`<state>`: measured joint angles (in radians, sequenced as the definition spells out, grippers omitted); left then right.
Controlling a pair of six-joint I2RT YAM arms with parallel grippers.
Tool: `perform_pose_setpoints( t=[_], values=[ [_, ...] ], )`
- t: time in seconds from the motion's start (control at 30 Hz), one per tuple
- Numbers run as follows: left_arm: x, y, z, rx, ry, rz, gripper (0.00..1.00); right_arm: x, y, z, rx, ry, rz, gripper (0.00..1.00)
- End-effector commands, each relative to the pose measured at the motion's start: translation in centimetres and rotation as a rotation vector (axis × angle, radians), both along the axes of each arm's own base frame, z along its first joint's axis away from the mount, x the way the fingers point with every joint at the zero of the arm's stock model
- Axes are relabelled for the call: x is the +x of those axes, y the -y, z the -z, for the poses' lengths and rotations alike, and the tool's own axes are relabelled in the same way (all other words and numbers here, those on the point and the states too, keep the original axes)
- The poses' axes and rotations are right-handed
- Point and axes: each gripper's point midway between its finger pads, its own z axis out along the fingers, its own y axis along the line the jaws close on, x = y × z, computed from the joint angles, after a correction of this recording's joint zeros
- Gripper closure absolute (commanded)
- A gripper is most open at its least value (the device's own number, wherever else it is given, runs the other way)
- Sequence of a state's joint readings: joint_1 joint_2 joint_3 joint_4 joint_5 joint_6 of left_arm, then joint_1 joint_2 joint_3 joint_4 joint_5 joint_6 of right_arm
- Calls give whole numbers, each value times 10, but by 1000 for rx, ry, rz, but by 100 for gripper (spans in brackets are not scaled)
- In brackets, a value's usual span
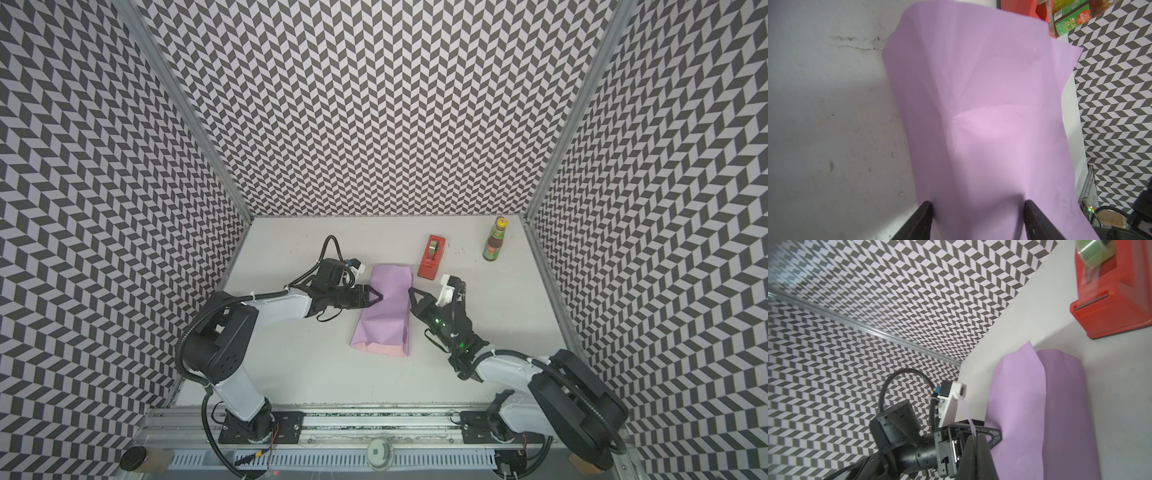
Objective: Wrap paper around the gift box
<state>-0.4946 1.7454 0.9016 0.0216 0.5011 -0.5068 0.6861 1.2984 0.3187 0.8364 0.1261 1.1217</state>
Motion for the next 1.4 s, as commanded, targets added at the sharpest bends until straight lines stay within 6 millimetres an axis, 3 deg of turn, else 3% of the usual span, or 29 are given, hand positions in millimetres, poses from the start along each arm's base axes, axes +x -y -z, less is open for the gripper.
perform_pose_setpoints(
  t=[0.0, 0.33, 0.57, 0.97, 1.37],
  values=[
    [-32, -37, 68, 232, -172, -49, 32, 11, 6, -14, 102, 24, 102, 100],
    [-32, -38, 68, 232, -172, -49, 32, 18, -4, 12, 107, -29, 117, 100],
    [-32, -37, 67, 232, -170, -48, 33, 24, -11, 17, 83, -26, 109, 100],
    [-32, -37, 66, 228, -167, -48, 33, 21, -5, 45, 39, -68, 142, 100],
    [-32, -37, 65, 224, -165, -46, 33, 18, 0, 58, -9, -77, 162, 100]
  ],
)
